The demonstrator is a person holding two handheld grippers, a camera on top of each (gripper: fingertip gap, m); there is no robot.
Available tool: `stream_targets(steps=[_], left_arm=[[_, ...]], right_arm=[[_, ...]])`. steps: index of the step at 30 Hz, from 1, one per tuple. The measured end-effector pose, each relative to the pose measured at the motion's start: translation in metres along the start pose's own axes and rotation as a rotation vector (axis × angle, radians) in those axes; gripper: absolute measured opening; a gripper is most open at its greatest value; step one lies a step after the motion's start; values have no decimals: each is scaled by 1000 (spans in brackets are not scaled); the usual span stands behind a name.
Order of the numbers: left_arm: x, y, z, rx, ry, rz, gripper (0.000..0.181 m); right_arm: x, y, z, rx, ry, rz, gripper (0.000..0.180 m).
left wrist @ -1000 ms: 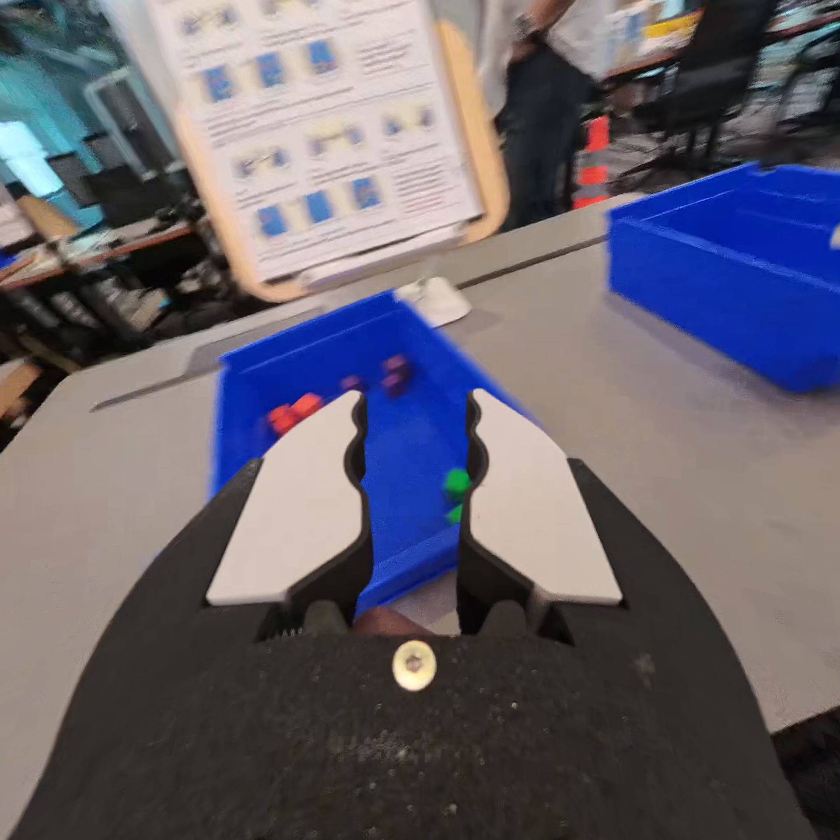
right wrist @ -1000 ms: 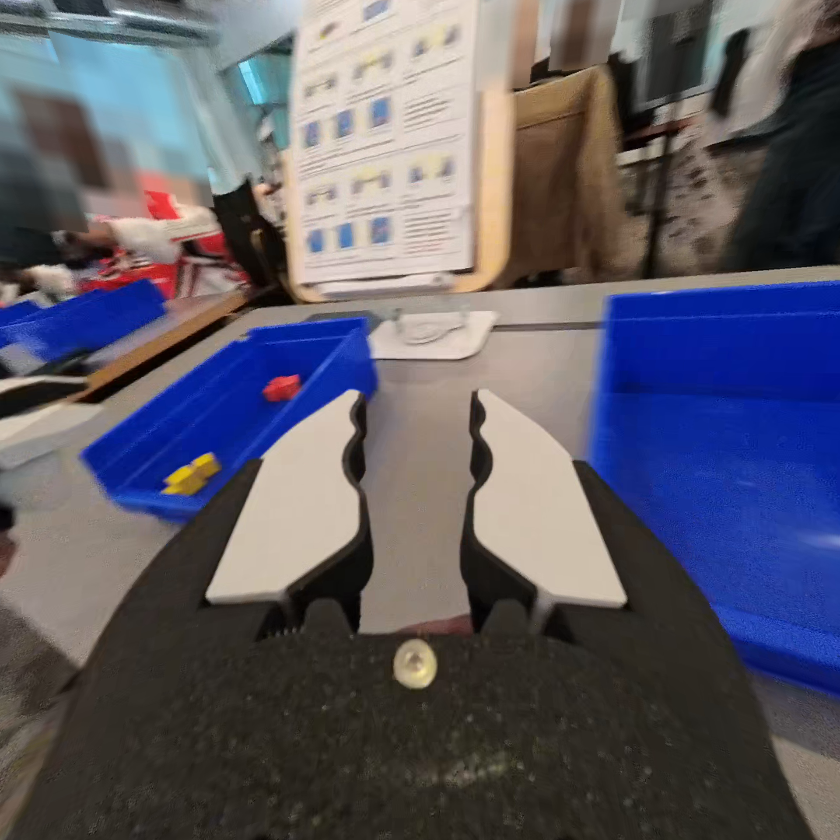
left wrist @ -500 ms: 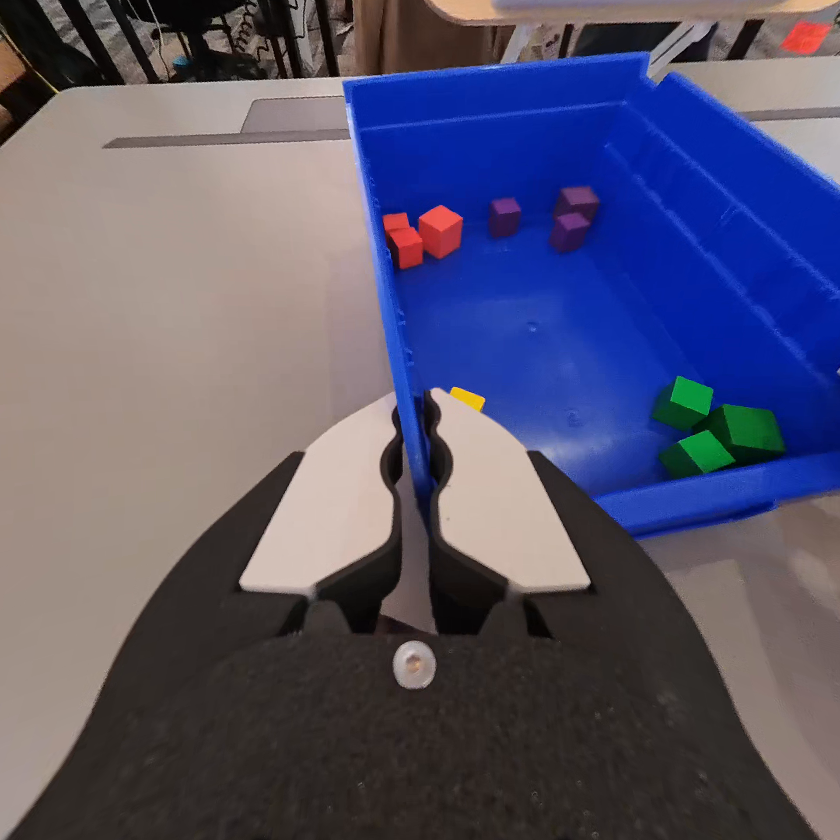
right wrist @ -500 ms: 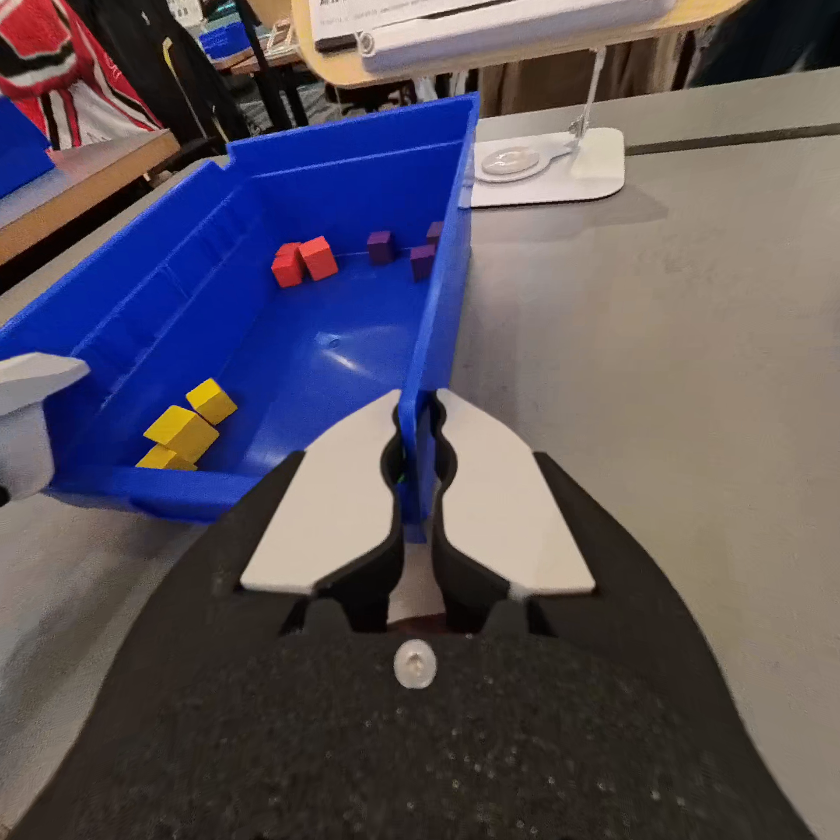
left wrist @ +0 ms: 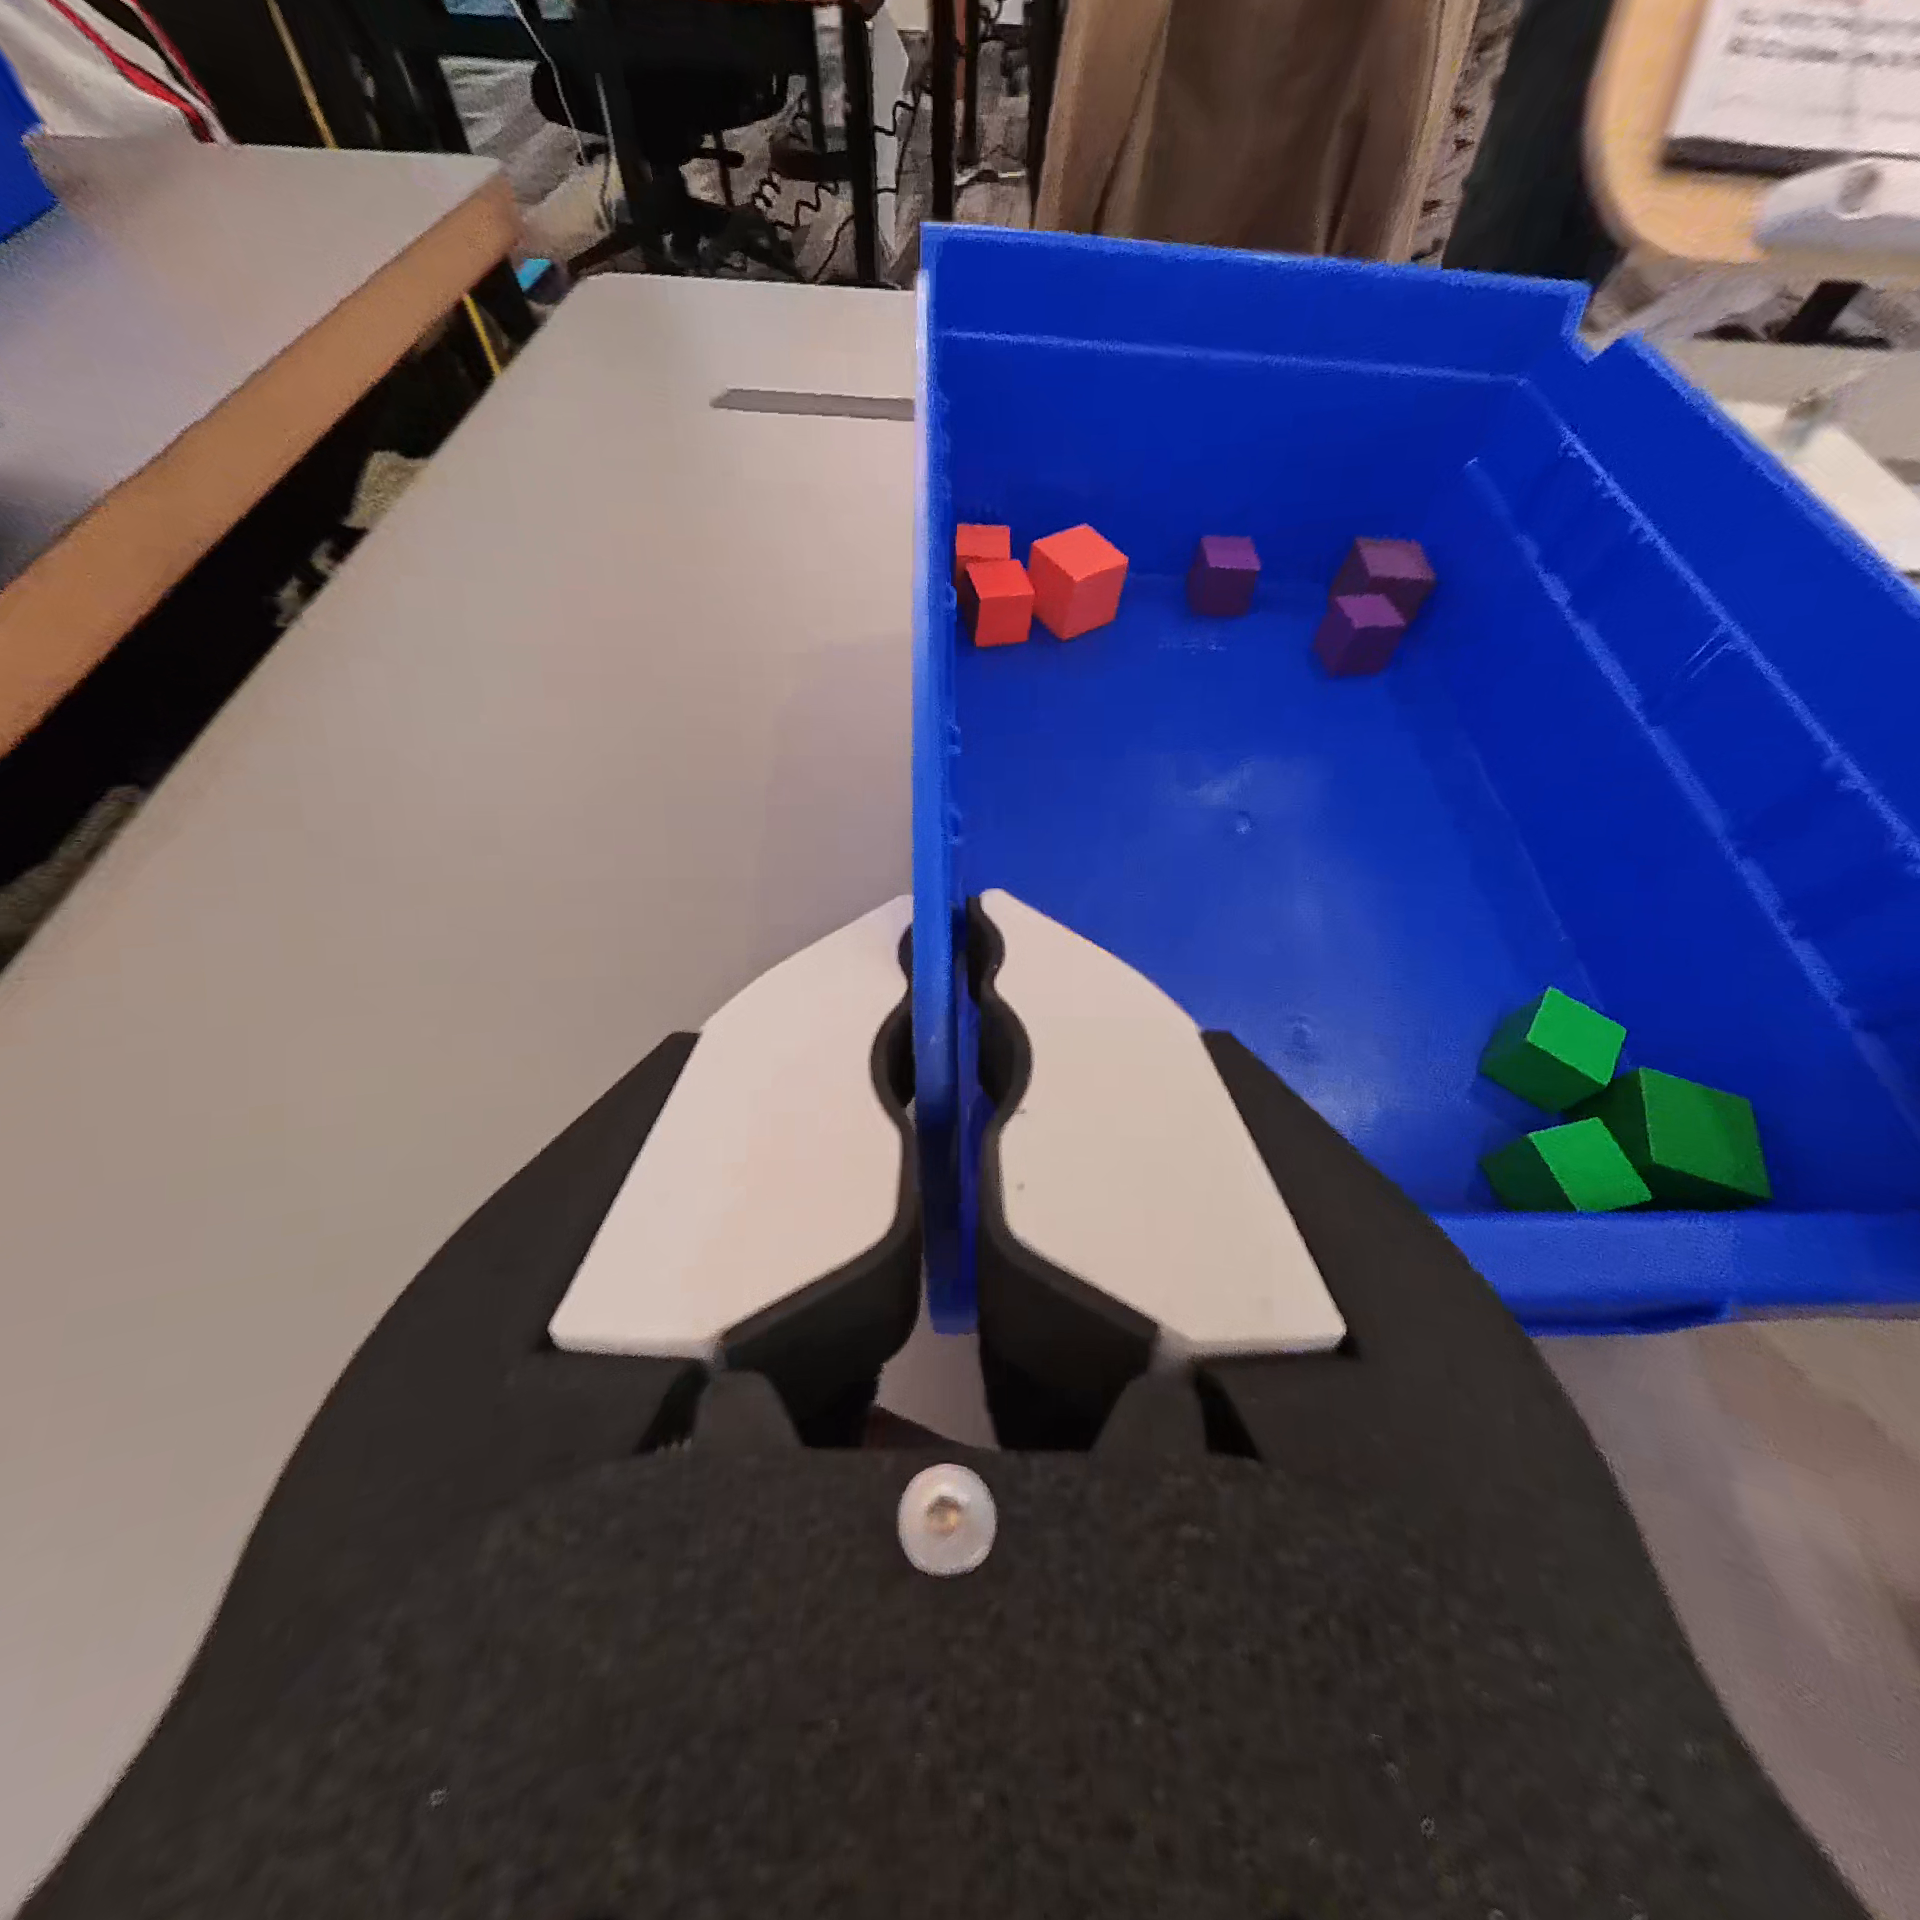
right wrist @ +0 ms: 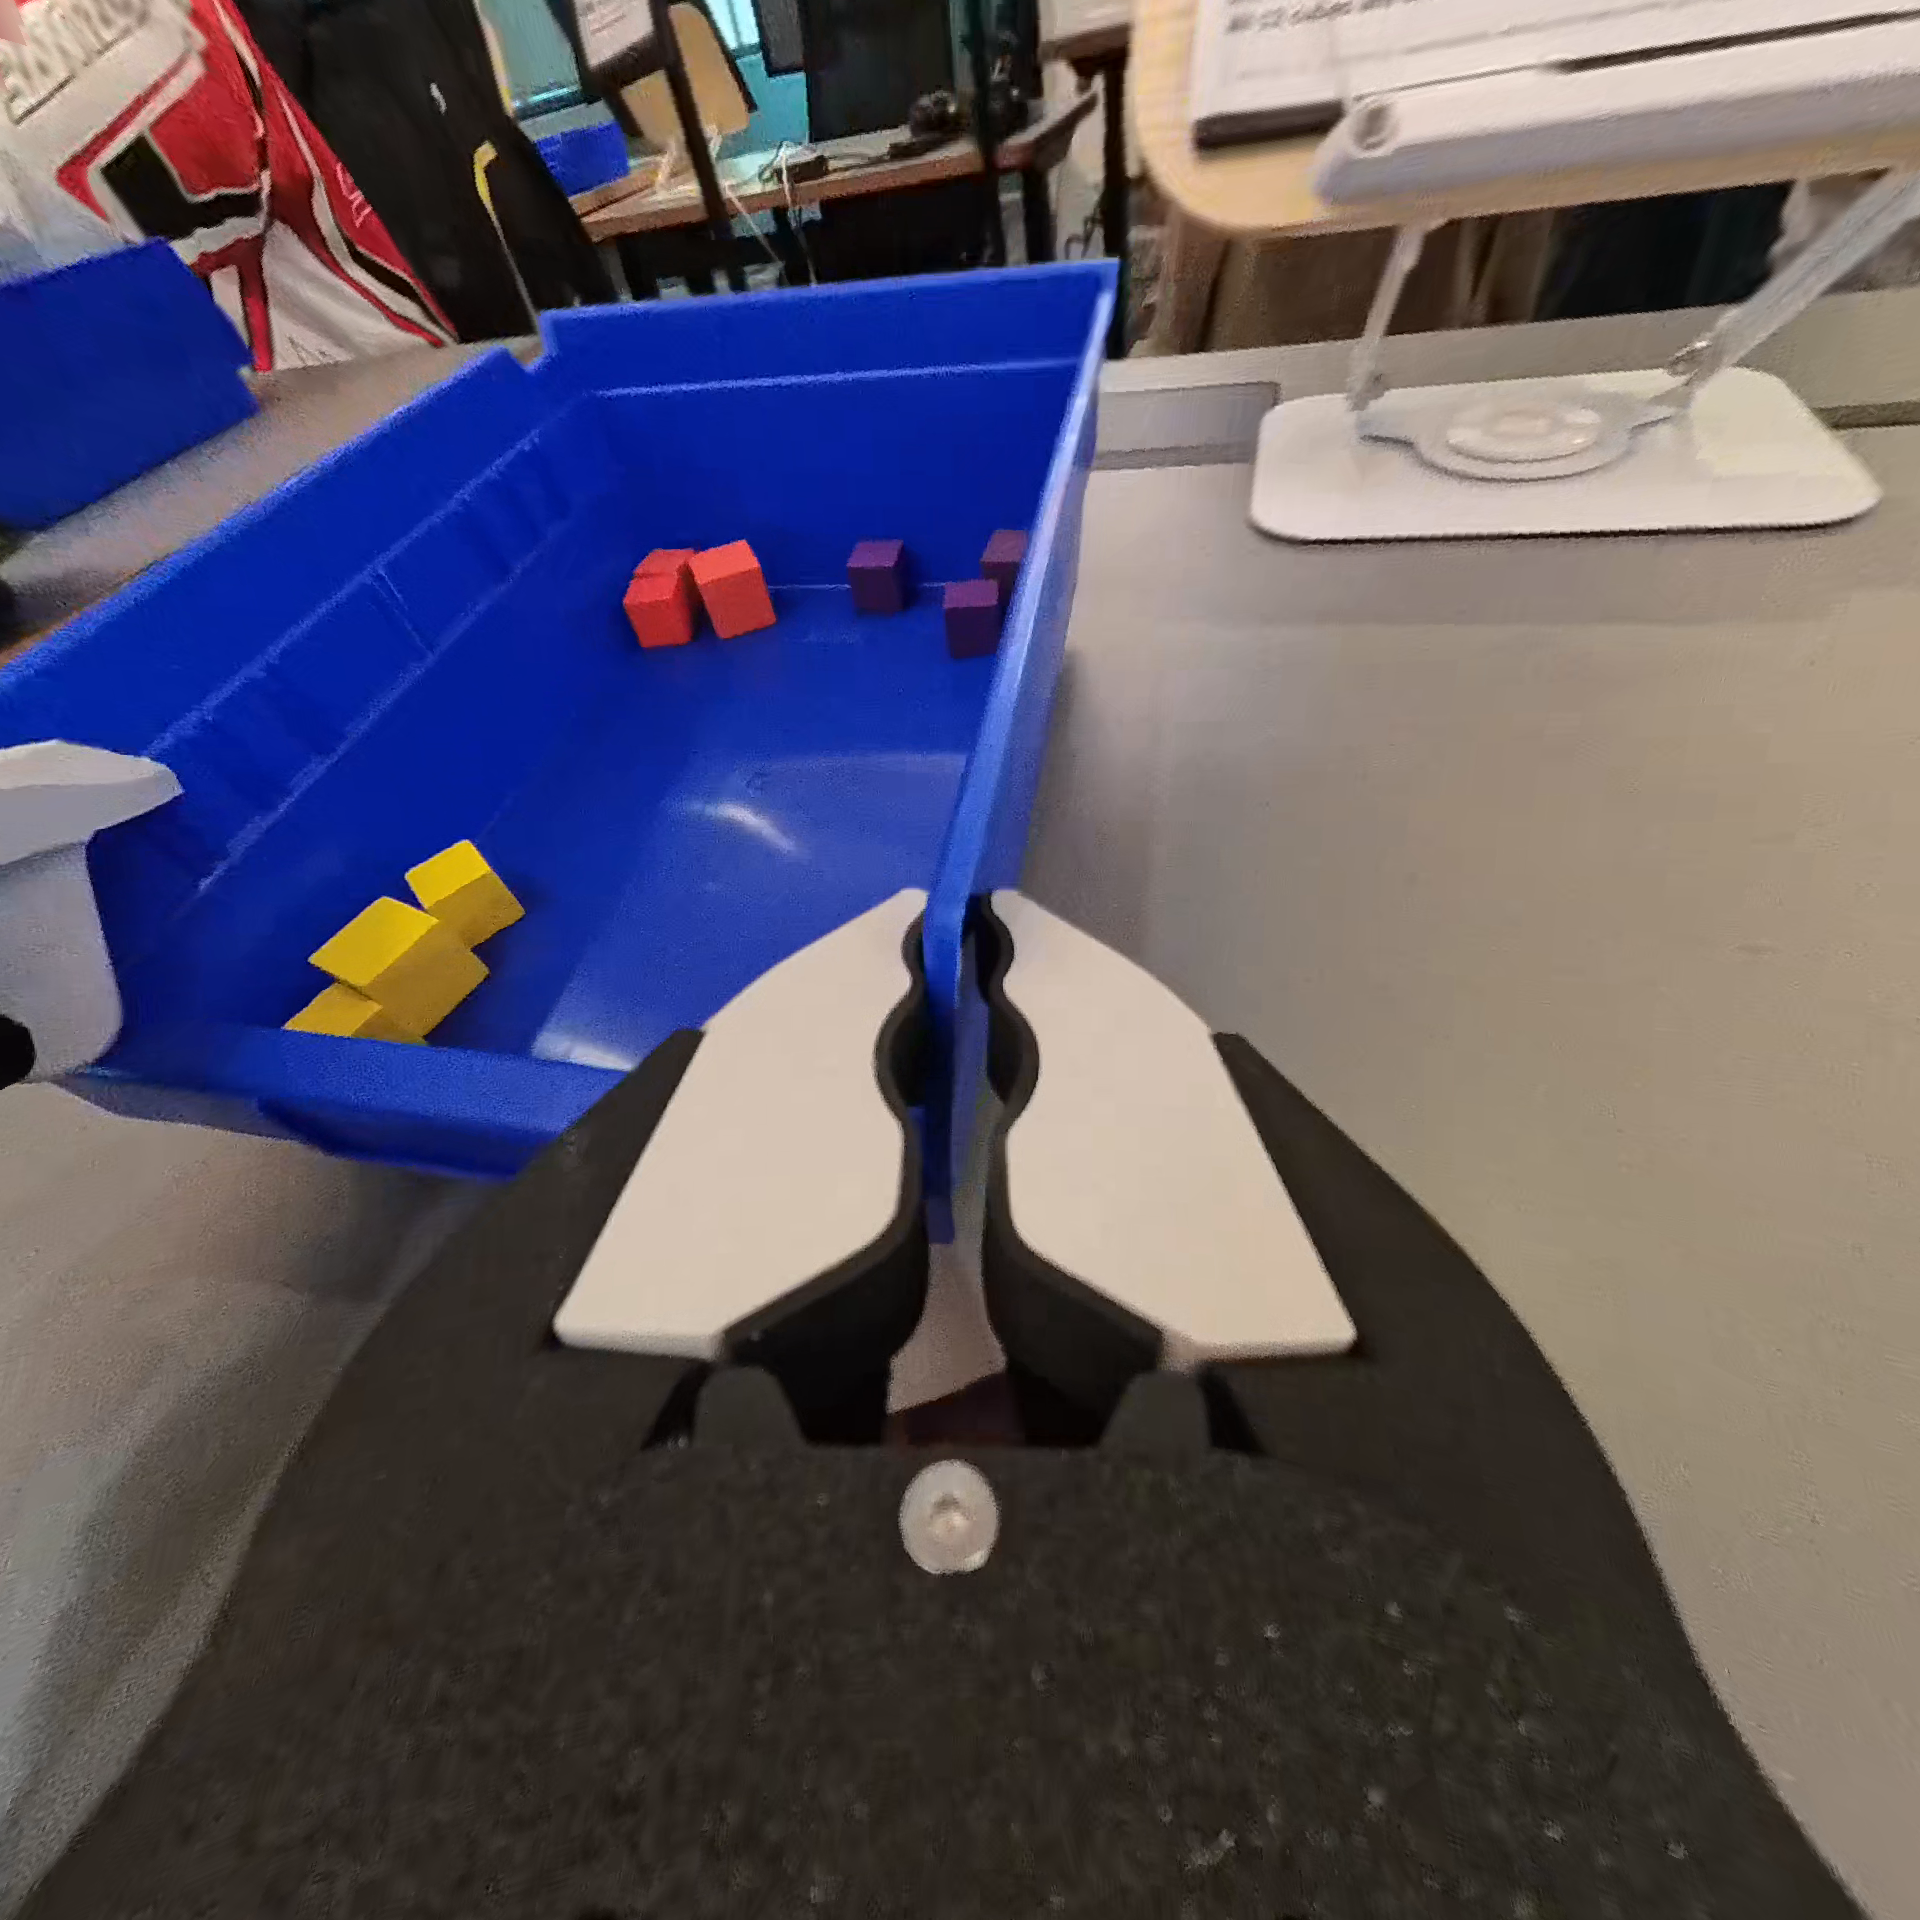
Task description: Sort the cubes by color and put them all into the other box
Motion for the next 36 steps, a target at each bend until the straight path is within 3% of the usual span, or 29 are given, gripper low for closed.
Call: stream_targets(steps=[5, 10, 11, 13, 17, 21, 24, 29, 36], left_arm=[[-1, 5, 46, 12, 20, 6, 4], [4, 8, 65, -67, 49, -14, 5], [3, 8, 66, -68, 31, -19, 11], [-5, 6, 68, -47, -56, -21, 31], [-49, -18, 50, 13, -74, -91, 34], [-77, -10, -19, 12, 265, -85, 49], [-92, 33, -79, -32, 427, -111, 45], [-94, 61, -137, -66, 390, -107, 50], [-75, 68, -165, 84, 296, -64, 53]], right_arm=[[9, 8, 47, -5, 0, 35, 6], [12, 7, 56, 21, -105, 52, 14], [11, 7, 53, 13, -148, 62, 16], [3, 4, 39, -6, -226, 81, 38], [-37, -5, -21, -87, -428, 45, 42], [-71, -2, -117, -200, -516, 34, 43], [-89, -3, -197, -201, -430, -28, 44], [-116, -2, -295, -111, -233, -90, 48], [-125, -4, -332, -54, -138, -103, 47]])
Point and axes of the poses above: each gripper's, where its closed fingertips meet, x out along the fingers, y out of its underside, z = x × y across the jaws, the point moved 9 cm from there along -x, back along the fingers, and after that the axes turned 12 degrees about y, right-handed, at the moved point
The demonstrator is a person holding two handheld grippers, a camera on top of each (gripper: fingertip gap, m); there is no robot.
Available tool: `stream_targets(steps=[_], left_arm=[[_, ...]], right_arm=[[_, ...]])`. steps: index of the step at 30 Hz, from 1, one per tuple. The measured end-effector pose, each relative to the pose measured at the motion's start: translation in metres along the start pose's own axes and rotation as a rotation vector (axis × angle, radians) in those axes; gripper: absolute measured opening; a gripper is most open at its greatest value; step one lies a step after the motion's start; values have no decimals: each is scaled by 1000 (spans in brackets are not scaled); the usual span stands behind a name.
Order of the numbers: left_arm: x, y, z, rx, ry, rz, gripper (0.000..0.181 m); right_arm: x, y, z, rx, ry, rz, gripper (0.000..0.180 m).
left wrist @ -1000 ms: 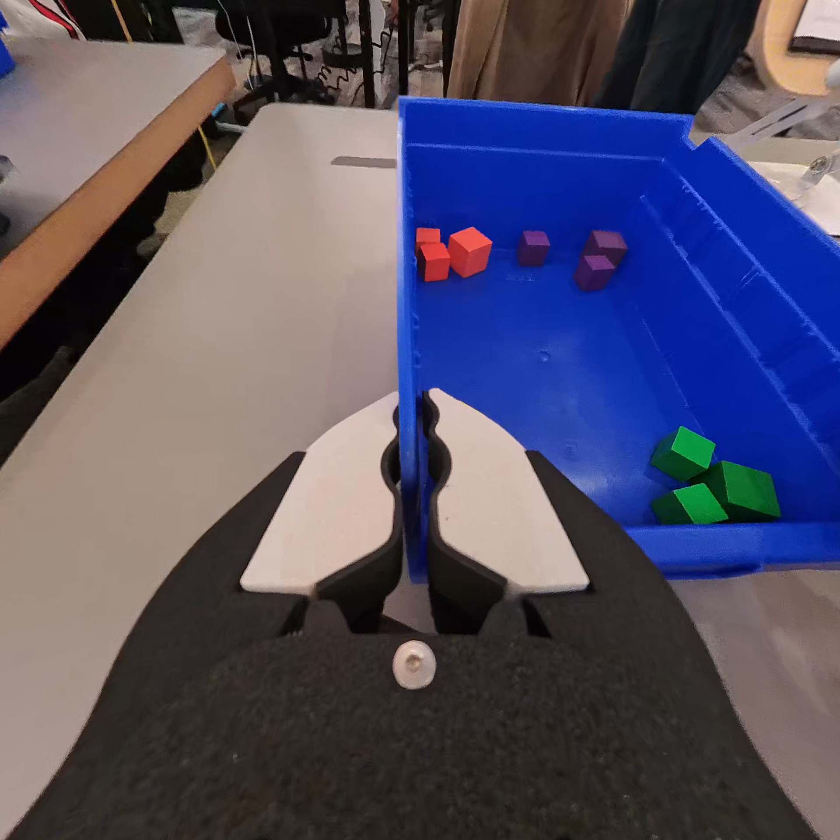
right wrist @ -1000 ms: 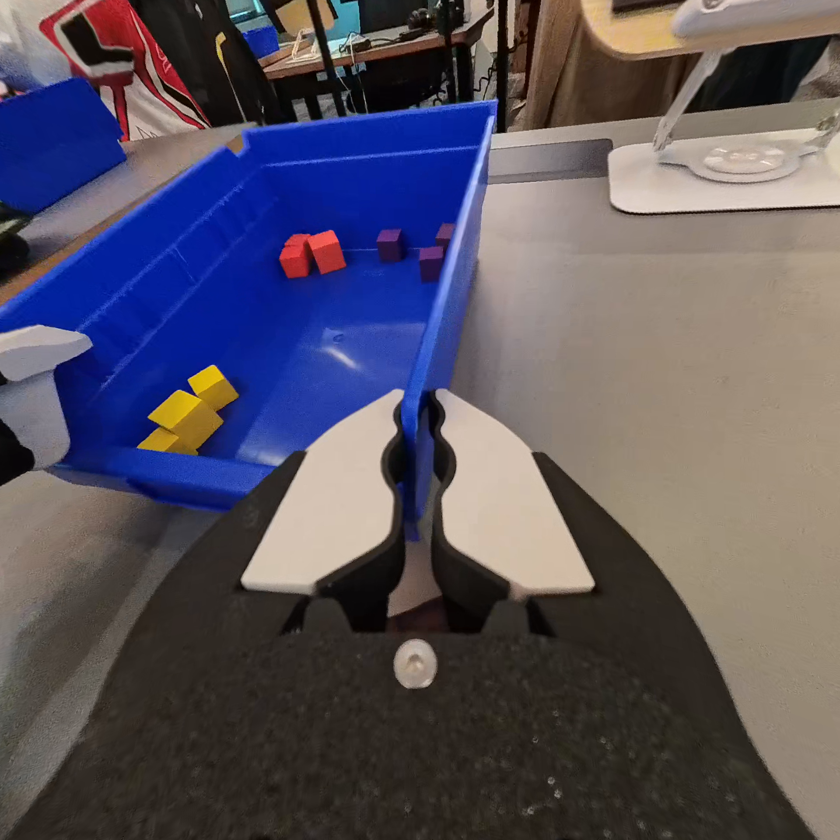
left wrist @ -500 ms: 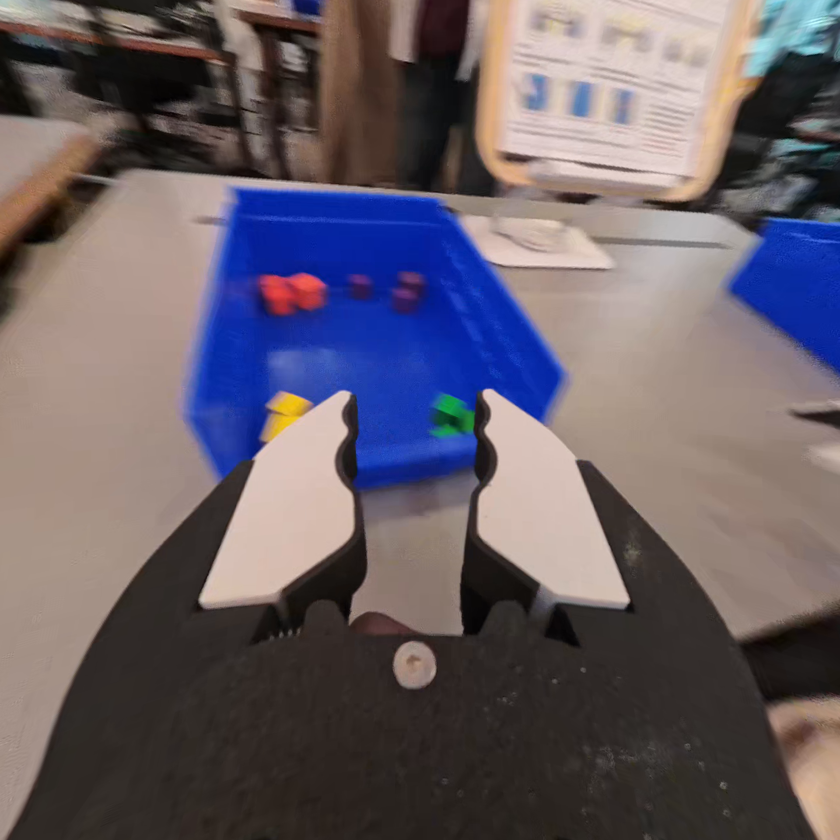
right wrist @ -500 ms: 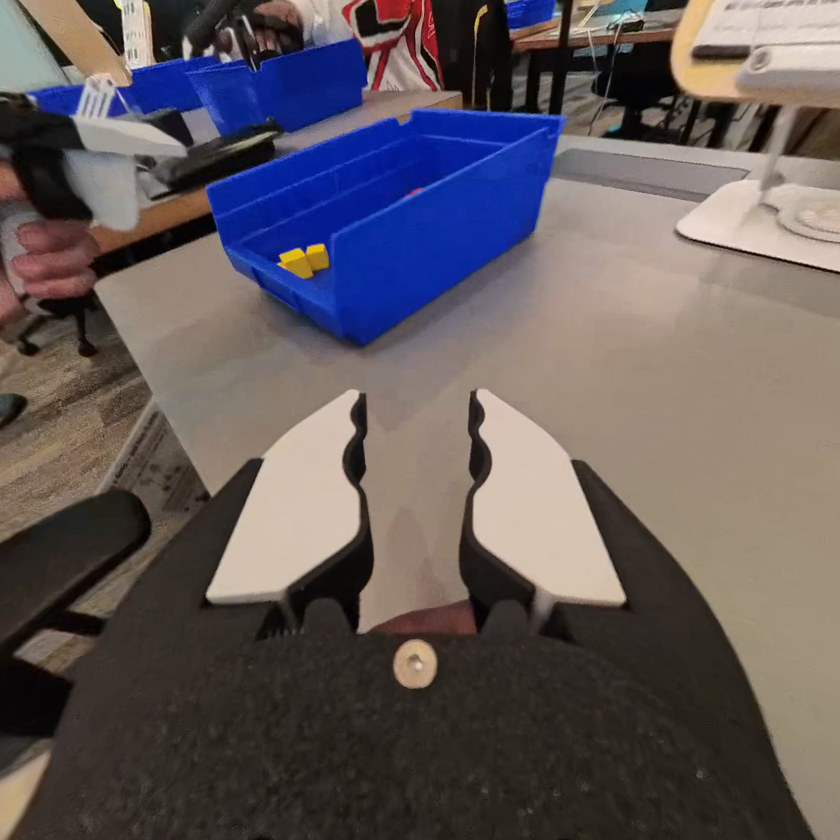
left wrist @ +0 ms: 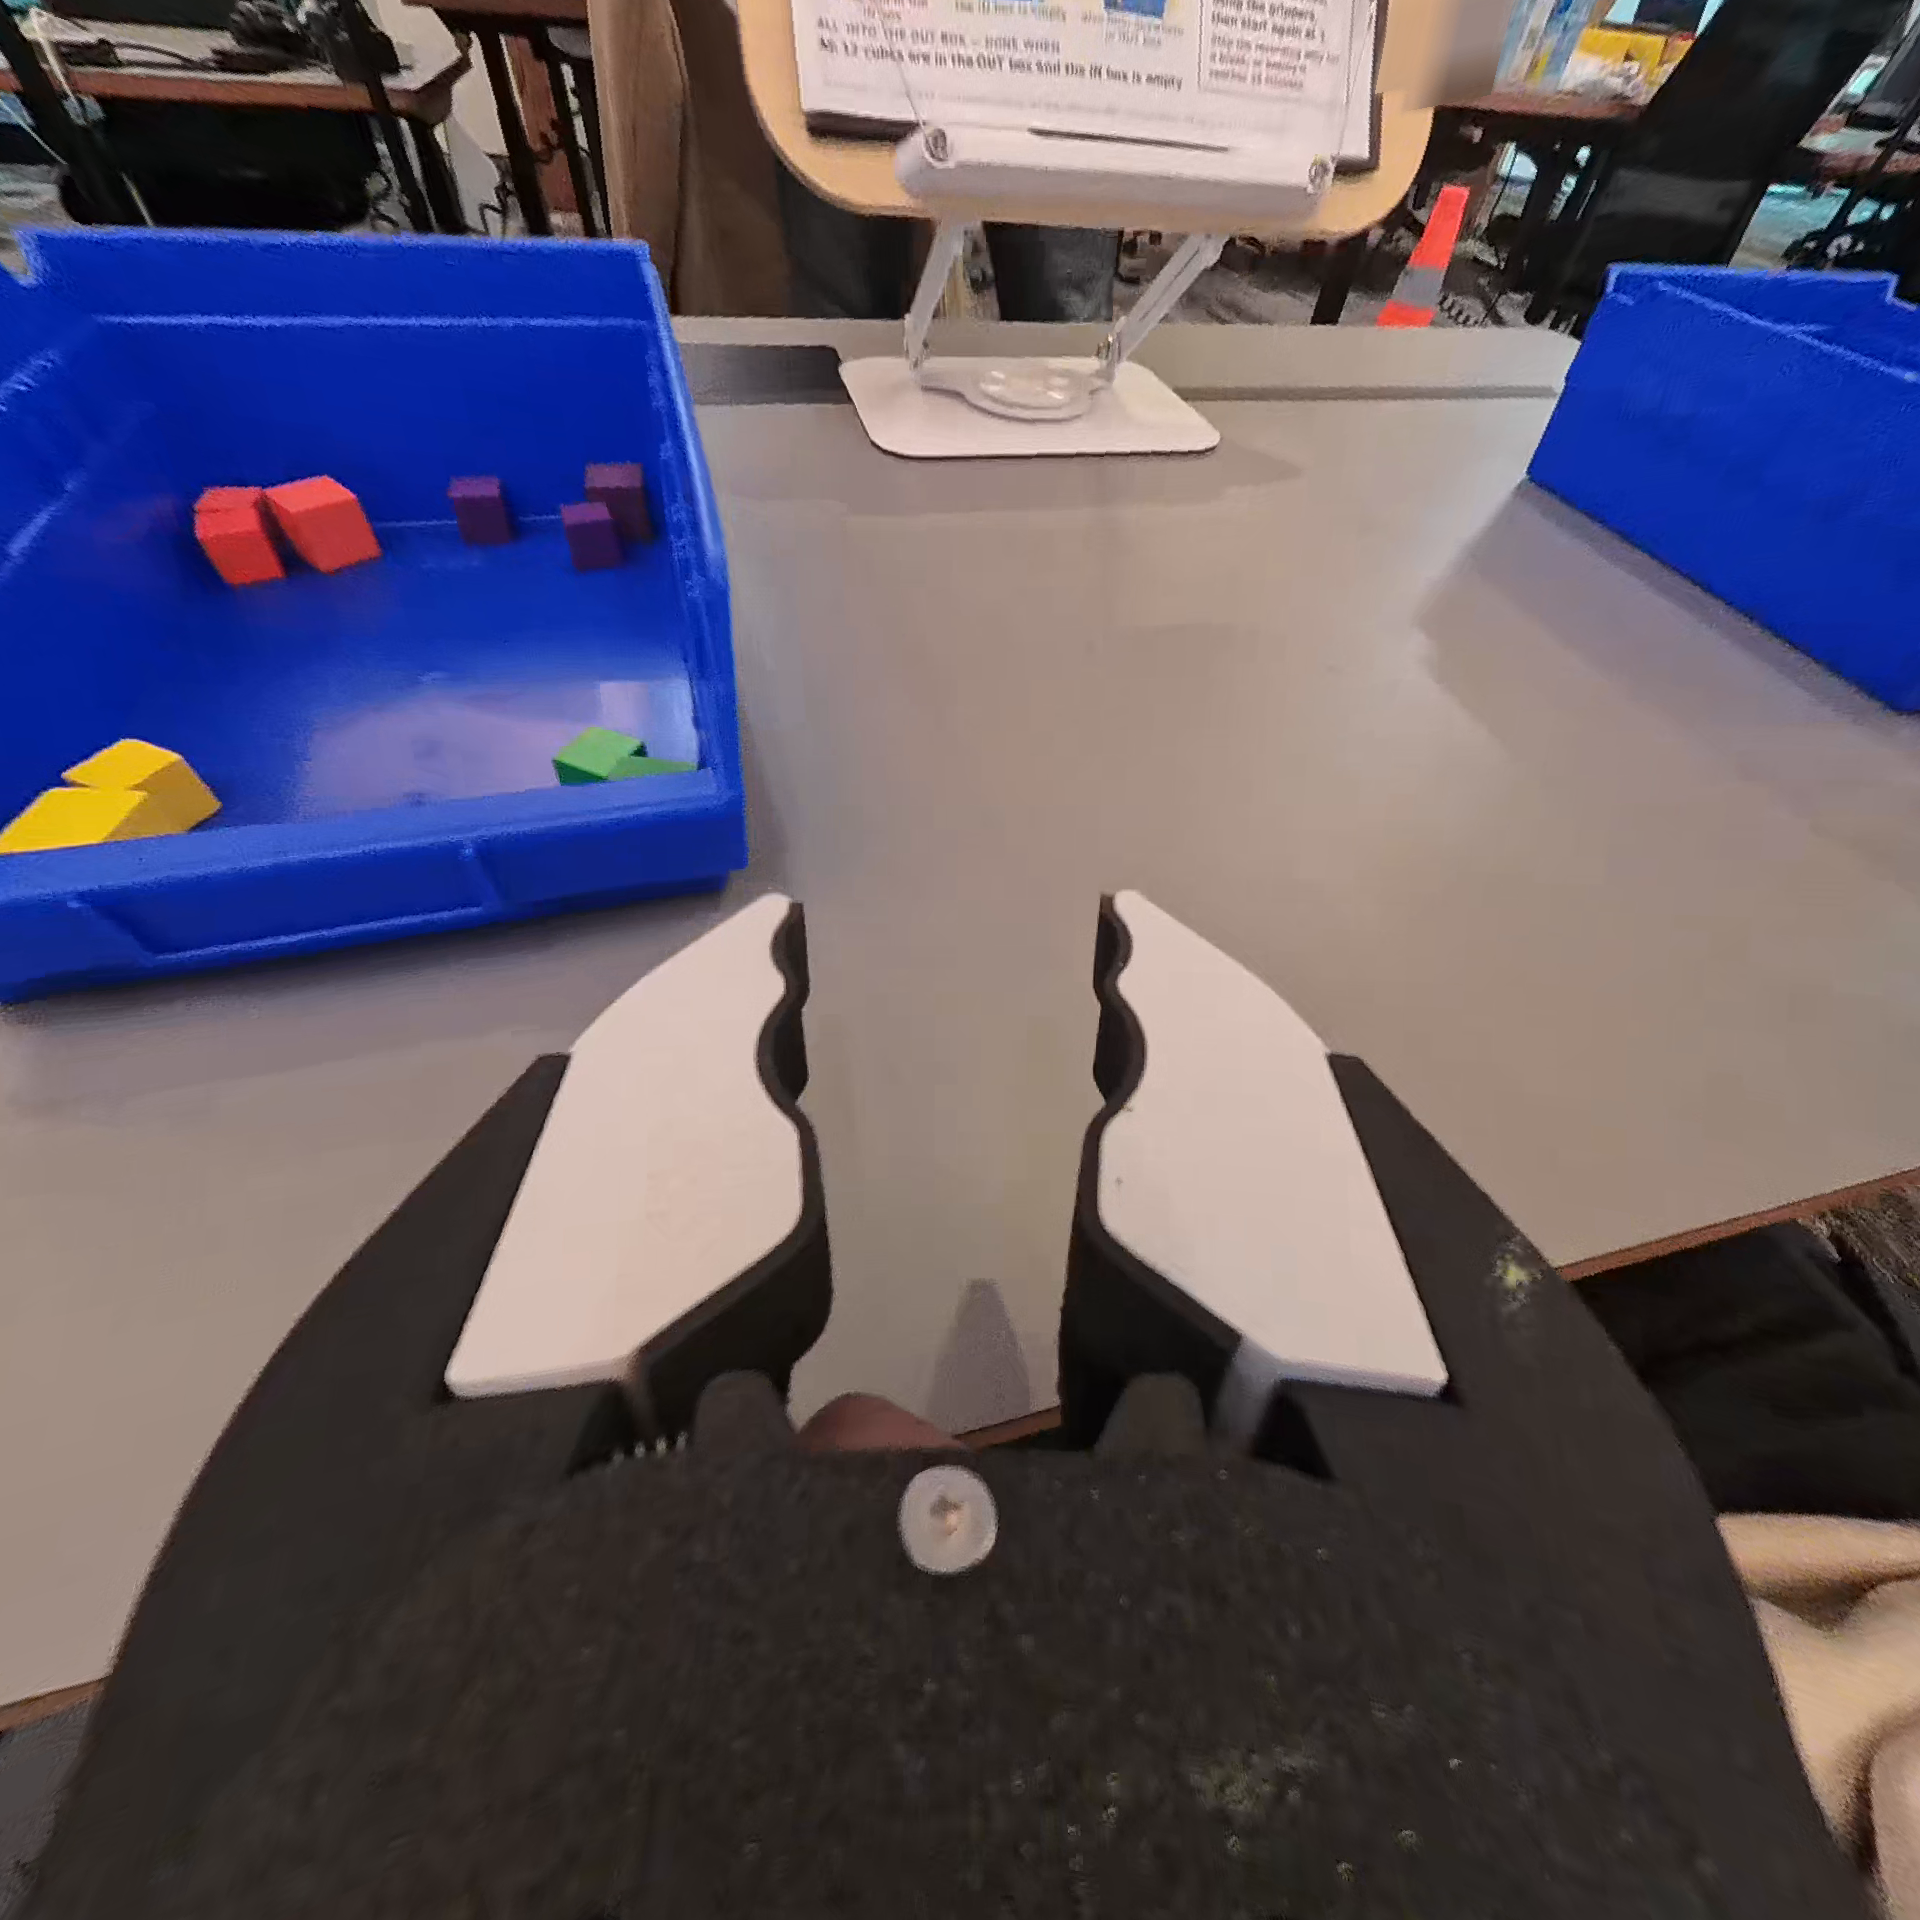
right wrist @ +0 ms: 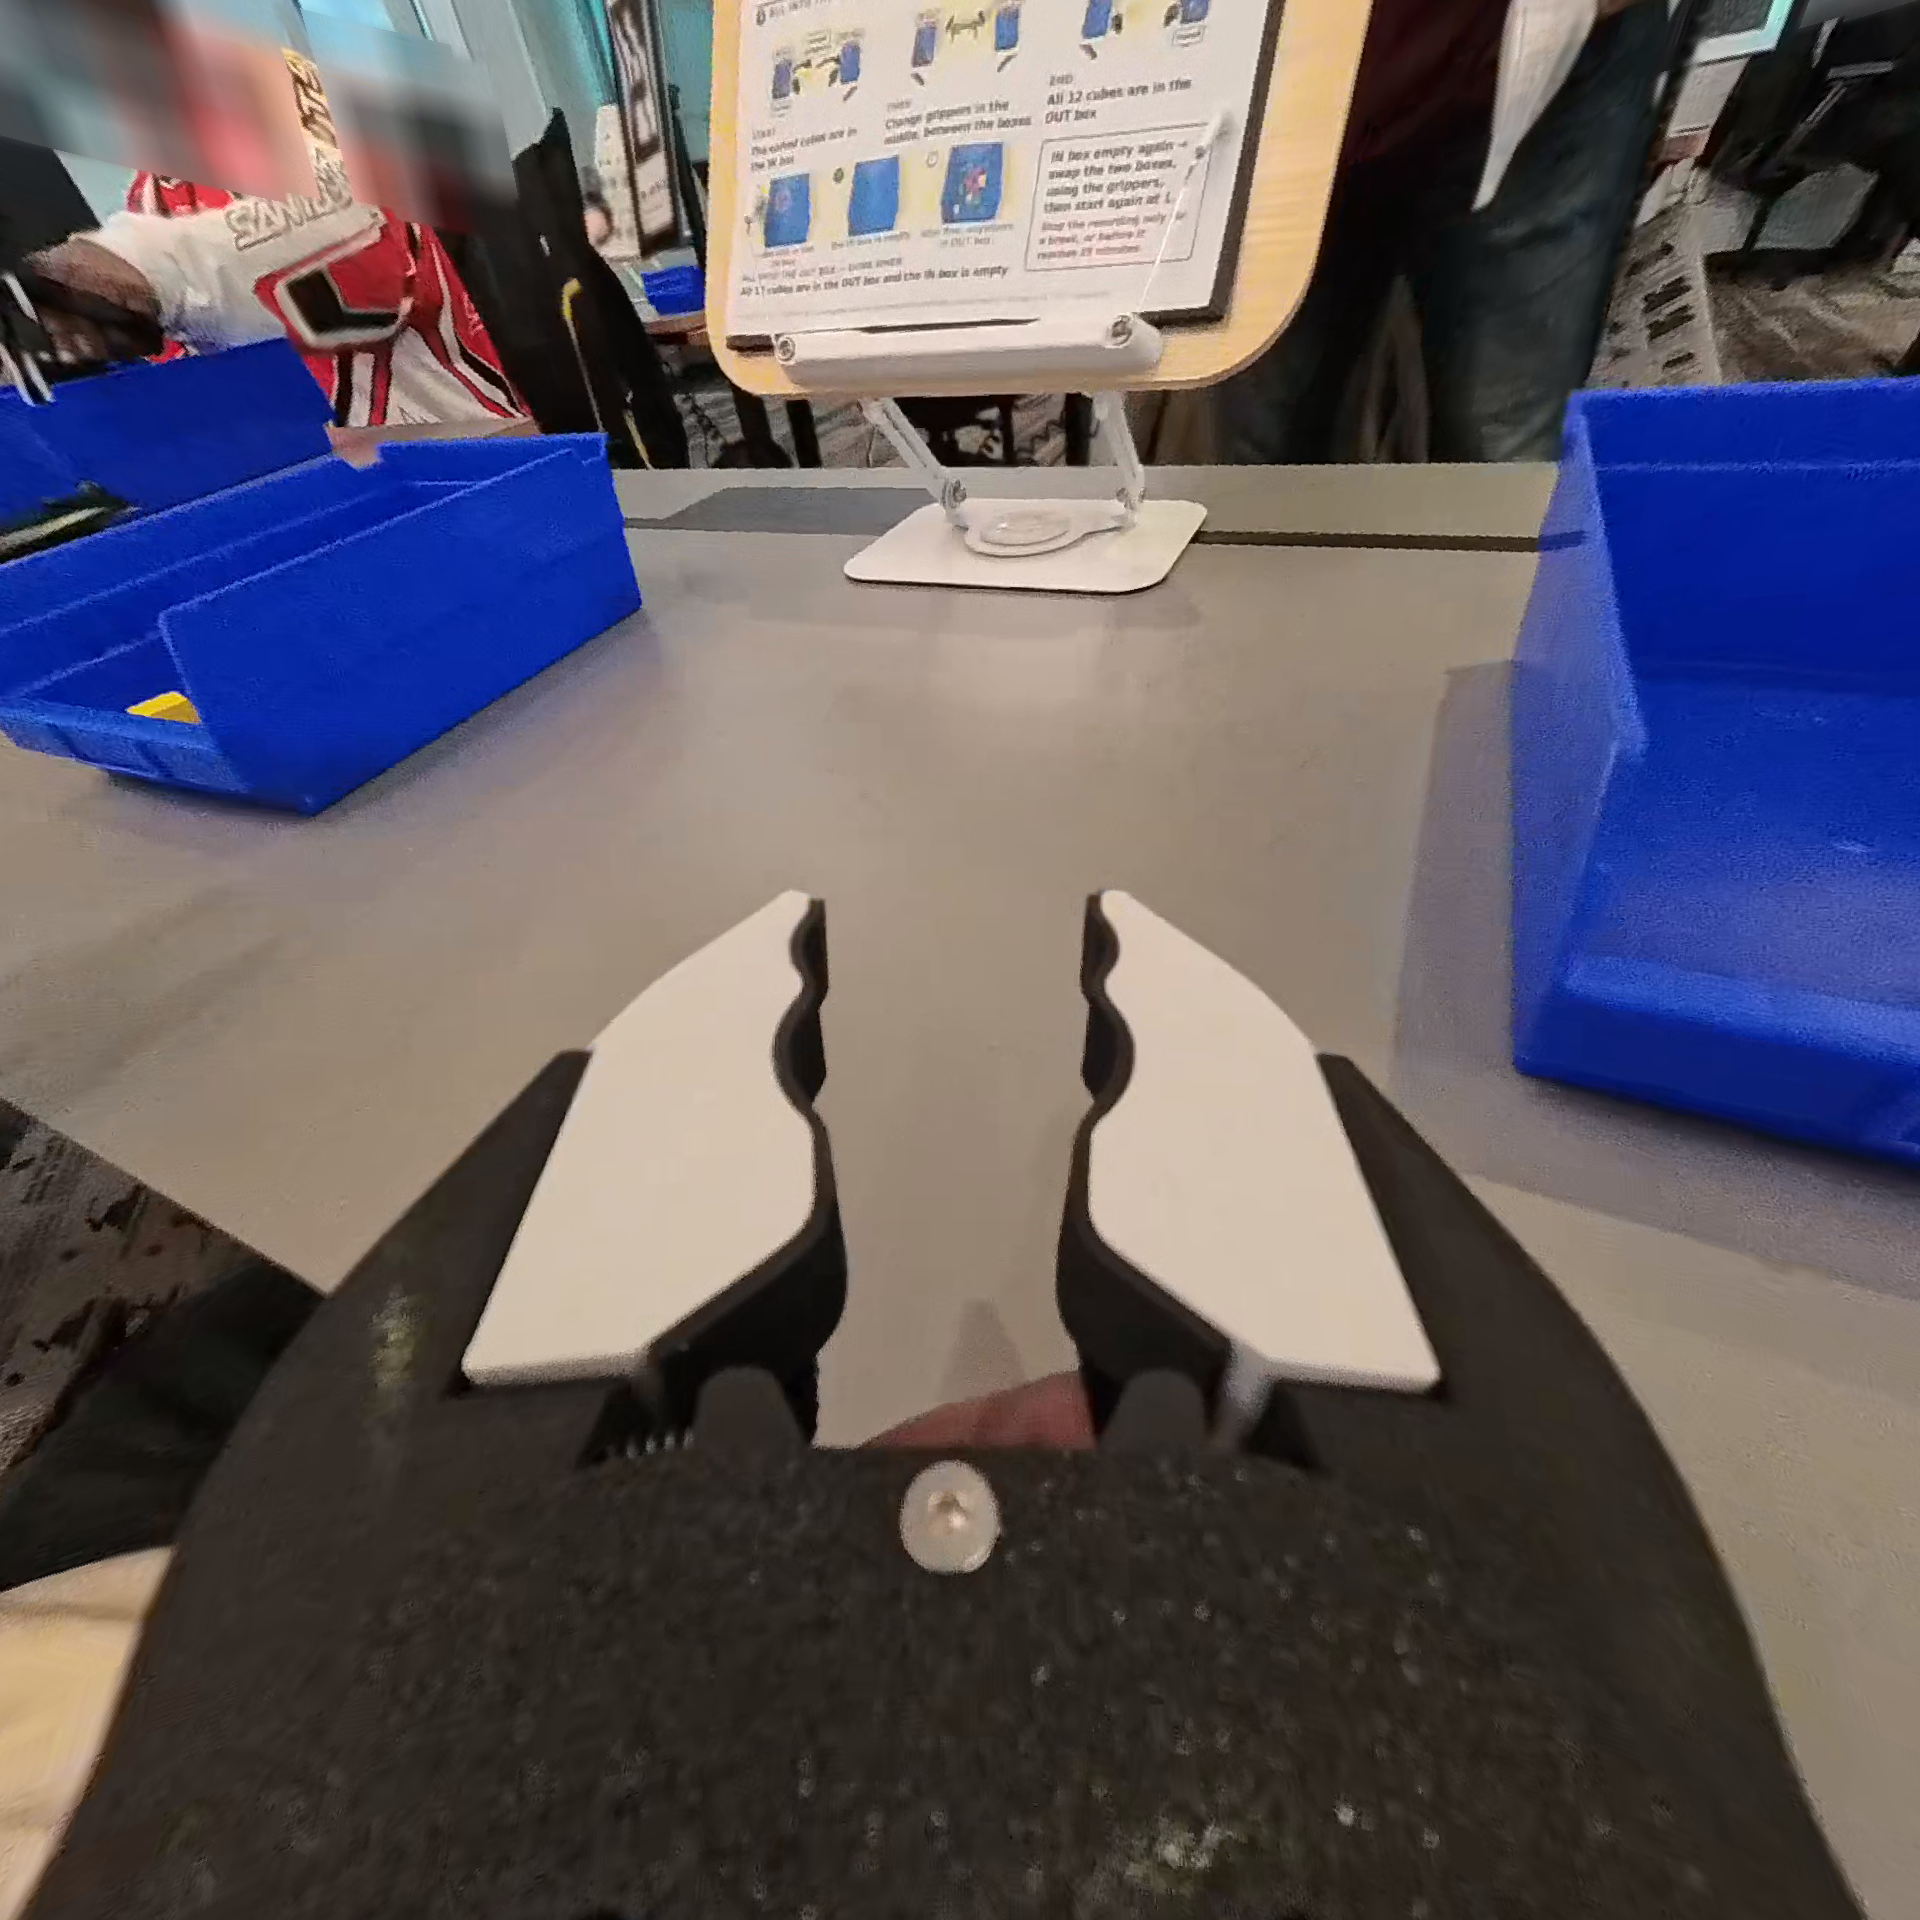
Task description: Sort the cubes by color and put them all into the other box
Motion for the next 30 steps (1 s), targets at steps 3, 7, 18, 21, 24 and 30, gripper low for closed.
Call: stream_targets(steps=[3, 7, 18, 21, 24, 30], left_arm=[[9, 5, -2, -5, 7, 26, 53], [17, 6, -2, -9, -3, 37, 53], [14, -28, 32, 120, 40, 156, 47], [24, -65, 82, 238, 81, 356, 47], [58, -85, 127, 209, 100, 584, 47], [124, -70, 158, 153, 142, 948, 46]], right_arm=[[4, 3, -1, 0, -9, 21, 48], [8, 7, -1, -2, -19, 37, 48], [11, 10, 4, 17, -91, 53, 47], [12, 10, 6, 3, -112, 55, 45], [16, 10, 9, 4, -139, 68, 44], [19, 12, 10, 17, -159, 97, 44]])
Point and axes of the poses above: each gripper's, where its closed fingertips meet, x out along the fingers, y out of its underside, z = x × y across the jaws, the point moved 9 cm from there along -x, back along the fingers, and after that the axes turned 12 degrees about y, right-handed, at the moved point
